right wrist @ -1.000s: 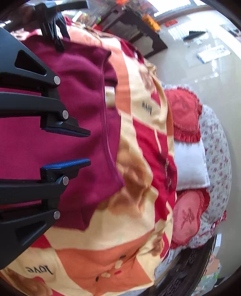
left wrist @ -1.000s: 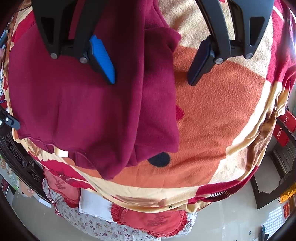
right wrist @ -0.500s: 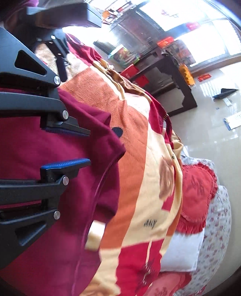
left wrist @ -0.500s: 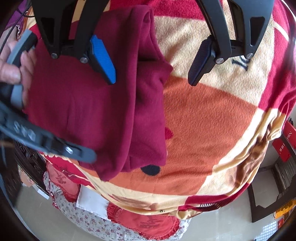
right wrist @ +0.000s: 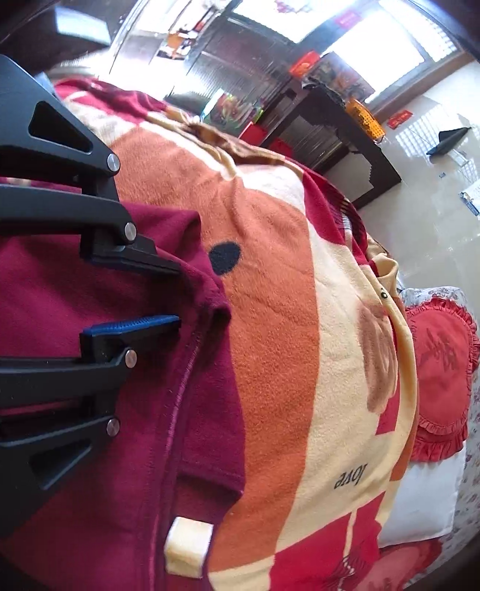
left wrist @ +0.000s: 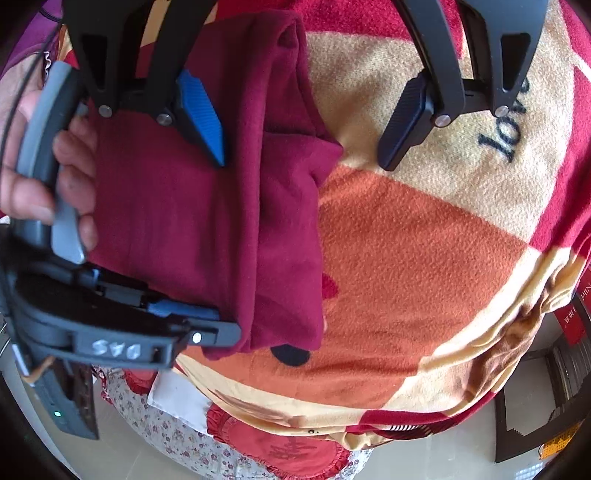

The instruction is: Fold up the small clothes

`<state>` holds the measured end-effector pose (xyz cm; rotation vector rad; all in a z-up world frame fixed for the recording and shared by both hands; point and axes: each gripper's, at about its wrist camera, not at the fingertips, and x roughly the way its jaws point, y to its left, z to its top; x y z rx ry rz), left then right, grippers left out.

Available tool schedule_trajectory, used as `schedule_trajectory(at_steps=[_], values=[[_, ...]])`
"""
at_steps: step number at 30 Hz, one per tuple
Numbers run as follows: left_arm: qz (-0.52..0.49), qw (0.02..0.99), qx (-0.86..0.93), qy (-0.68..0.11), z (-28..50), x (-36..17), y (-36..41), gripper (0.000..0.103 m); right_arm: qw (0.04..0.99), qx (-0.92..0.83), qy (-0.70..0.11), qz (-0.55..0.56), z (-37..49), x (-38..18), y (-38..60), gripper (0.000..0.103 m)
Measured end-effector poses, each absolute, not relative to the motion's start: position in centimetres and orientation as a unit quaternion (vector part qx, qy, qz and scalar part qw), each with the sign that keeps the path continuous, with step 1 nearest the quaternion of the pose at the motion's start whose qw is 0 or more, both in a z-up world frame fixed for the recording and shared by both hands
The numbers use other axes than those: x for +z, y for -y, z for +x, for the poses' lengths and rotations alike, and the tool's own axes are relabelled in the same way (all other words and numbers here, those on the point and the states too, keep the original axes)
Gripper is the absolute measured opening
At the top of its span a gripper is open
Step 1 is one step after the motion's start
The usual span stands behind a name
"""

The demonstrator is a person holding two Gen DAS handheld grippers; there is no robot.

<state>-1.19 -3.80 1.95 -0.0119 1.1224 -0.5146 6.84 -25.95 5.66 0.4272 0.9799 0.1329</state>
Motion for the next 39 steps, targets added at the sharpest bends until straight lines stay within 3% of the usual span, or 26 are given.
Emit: schedule_trajectory(at_steps=[4, 8, 10, 12, 14, 15, 17, 18, 19, 20, 25, 26, 29, 30, 31, 39], values=[[-0.030, 0.815, -0.244, -0.525, -1.7, 1.9, 2.9, 0.086, 0.850, 0.105, -0.481, 0.187, 7.1, 6.9, 23.3, 0.036], [-0.046, 0.813, -0.251, -0.524, -2.2, 1.7, 2.3, 0.091, 0.838, 0.085, -0.531, 0.092, 8.6, 5.5, 18.9, 0.048], [-0.053, 0.813, -0.253, -0.522, -2.3, 1.6, 2.2, 0.092, 0.839, 0.076, -0.536, 0.063, 9.0, 4.7, 17.6, 0.058], [-0.062, 0.811, -0.252, -0.525, -2.1, 1.6, 2.2, 0.094, 0.842, 0.069, -0.534, 0.042, 8.8, 4.4, 17.1, 0.058], [-0.068, 0.811, -0.247, -0.526, -1.8, 1.7, 2.3, 0.094, 0.847, 0.063, -0.526, 0.033, 8.3, 4.6, 17.3, 0.040], [-0.071, 0.812, -0.245, -0.525, -1.7, 1.8, 2.5, 0.094, 0.850, 0.054, -0.523, 0.036, 8.0, 4.8, 18.0, 0.017], [-0.076, 0.811, -0.251, -0.523, -1.5, 1.9, 3.0, 0.087, 0.845, 0.082, -0.516, 0.109, 7.2, 5.1, 20.6, 0.003], [-0.076, 0.809, -0.260, -0.522, -1.5, 2.1, 3.3, 0.079, 0.843, 0.090, -0.513, 0.135, 6.8, 5.4, 21.6, 0.000], [-0.073, 0.806, -0.267, -0.523, -1.2, 2.3, 3.7, 0.056, 0.844, 0.099, -0.504, 0.156, 6.4, 5.8, 22.4, 0.000], [-0.067, 0.804, -0.274, -0.524, -1.3, 2.5, 4.2, 0.049, 0.848, 0.108, -0.491, 0.168, 5.8, 6.3, 23.1, 0.000], [-0.055, 0.820, -0.294, -0.488, -2.9, 4.4, 4.8, 0.034, 0.852, 0.109, -0.475, 0.190, 4.1, 7.9, 24.7, 0.000], [-0.052, 0.822, -0.298, -0.483, -3.2, 4.8, 5.0, 0.033, 0.851, 0.107, -0.474, 0.200, 3.9, 8.2, 25.1, 0.002], [-0.039, 0.825, -0.311, -0.470, -3.7, 5.9, 5.8, 0.031, 0.850, 0.089, -0.468, 0.226, 3.7, 8.8, 25.9, 0.036], [-0.033, 0.826, -0.315, -0.467, -4.0, 6.2, 6.1, 0.031, 0.849, 0.087, -0.466, 0.234, 4.3, 8.8, 25.6, 0.051], [-0.029, 0.827, -0.317, -0.464, -4.3, 6.4, 6.4, 0.031, 0.844, 0.088, -0.468, 0.245, 4.6, 8.9, 25.5, 0.057], [-0.012, 0.824, -0.319, -0.468, -4.6, 6.5, 7.1, 0.031, 0.808, 0.109, -0.544, 0.196, 8.0, 6.7, 22.3, 0.054]])
